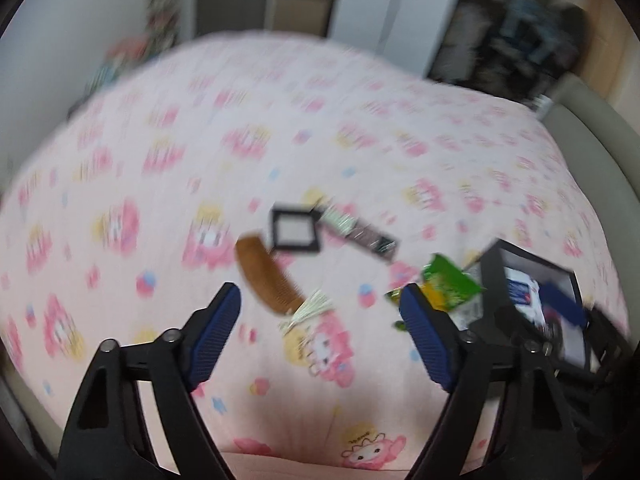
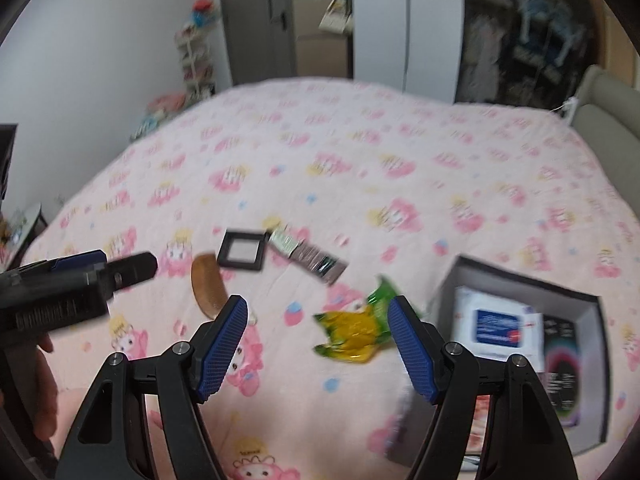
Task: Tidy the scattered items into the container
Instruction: 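Move the left tool toward the wooden comb beside the black frame, then close the left gripper on the wooden comb's edge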
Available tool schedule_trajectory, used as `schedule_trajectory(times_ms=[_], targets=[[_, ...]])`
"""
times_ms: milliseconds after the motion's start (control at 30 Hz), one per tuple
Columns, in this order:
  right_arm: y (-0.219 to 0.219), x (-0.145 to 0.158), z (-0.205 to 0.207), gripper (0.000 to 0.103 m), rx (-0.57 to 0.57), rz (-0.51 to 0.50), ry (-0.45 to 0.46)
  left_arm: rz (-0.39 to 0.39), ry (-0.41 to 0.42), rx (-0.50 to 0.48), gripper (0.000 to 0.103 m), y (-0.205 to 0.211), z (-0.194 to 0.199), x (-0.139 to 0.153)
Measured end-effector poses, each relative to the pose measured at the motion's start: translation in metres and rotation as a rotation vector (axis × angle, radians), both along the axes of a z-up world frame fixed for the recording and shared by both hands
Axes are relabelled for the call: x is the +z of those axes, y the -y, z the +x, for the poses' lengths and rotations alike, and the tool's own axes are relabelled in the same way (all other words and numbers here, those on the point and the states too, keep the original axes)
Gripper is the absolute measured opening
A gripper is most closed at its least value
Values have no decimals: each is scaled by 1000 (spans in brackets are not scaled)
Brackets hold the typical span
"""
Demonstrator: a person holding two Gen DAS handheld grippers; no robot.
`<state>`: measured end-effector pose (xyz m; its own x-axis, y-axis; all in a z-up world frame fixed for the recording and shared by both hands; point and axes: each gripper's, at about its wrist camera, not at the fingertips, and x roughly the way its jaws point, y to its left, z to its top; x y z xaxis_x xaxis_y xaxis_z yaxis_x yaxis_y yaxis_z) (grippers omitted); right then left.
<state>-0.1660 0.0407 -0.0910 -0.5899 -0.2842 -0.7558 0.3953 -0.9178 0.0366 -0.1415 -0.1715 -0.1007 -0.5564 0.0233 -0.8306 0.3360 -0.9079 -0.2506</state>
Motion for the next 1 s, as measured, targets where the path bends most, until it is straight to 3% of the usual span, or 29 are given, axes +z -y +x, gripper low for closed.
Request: schedule_trajectory(times_ms=[100, 233, 367, 467, 667, 767, 833, 900, 933, 1000], targets=[[22, -30, -15, 69, 39, 22, 45, 116, 89, 63, 66, 25, -17, -40], [54, -67, -32, 56, 78, 42, 107, 137, 180, 109, 50, 38, -39, -82], [77, -97, -46, 53, 108, 35, 172, 202, 260, 130, 40, 48, -51, -121], [86, -115, -52, 53, 122, 31, 211, 279, 293, 150, 39, 58, -59, -140], [106, -140, -56, 53, 208, 9, 280, 341, 325, 189, 42, 66, -80, -157], [114, -157, -58, 53, 233, 25, 326, 362, 357, 164, 41, 58, -82, -165], [115, -166, -58, 53, 230, 46, 340, 371, 360, 156, 21, 53, -81, -165], [111, -167, -57, 40, 213, 59, 323, 410, 348, 178, 16, 53, -77, -165], [108, -165, -58, 28, 192, 66, 311, 433, 341, 189, 15, 54, -74, -164], [98, -159, -60, 24, 147, 63, 289, 472, 340, 200, 14, 53, -69, -165]])
